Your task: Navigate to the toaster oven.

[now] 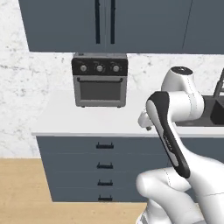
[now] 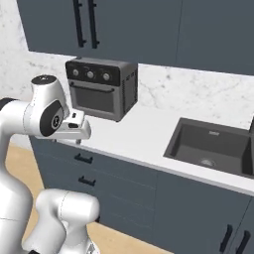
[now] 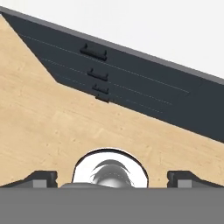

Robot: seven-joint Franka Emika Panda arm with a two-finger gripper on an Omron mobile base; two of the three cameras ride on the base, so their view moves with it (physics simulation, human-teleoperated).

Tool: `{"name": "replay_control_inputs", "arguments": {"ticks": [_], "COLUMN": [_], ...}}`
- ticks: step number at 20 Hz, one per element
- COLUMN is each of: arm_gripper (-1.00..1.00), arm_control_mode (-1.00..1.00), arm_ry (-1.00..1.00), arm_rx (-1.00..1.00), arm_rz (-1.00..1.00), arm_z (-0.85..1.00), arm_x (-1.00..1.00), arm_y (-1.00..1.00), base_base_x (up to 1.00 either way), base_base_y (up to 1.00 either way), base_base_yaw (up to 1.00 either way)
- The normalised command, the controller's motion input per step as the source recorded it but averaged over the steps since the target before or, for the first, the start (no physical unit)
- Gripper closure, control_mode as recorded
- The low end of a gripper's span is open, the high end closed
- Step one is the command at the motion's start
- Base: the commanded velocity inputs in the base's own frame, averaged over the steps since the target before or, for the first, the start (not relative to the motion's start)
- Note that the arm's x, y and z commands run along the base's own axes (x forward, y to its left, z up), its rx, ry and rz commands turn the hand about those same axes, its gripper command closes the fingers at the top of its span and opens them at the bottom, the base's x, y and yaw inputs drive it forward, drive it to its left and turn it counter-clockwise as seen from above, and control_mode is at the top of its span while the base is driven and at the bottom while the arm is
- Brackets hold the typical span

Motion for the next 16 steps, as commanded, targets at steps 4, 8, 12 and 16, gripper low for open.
{"name": "replay_control_inputs", "arguments": {"ticks": [4,8,12,16], "arm_gripper": [-1.0,-1.0,-1.0,-1.0], "arm_control_mode": [1.0,1.0,1.0,1.0], "arm_ry": [0.0,0.0,0.0,0.0], "arm_rx": [0.0,0.0,0.0,0.0], "arm_rz": [0.0,0.0,0.0,0.0], "arm_z": [0.0,0.0,0.0,0.0], "arm_x": [0.0,0.0,0.0,0.0], "arm_y": [0.0,0.0,0.0,0.0], "base_base_x": [0.34,0.31,0.38,0.56], "base_base_y": [0.56,0.76,0.87,0.68], "base_base_yaw": [-0.33,-0.27,-0.17,-0.12]}}
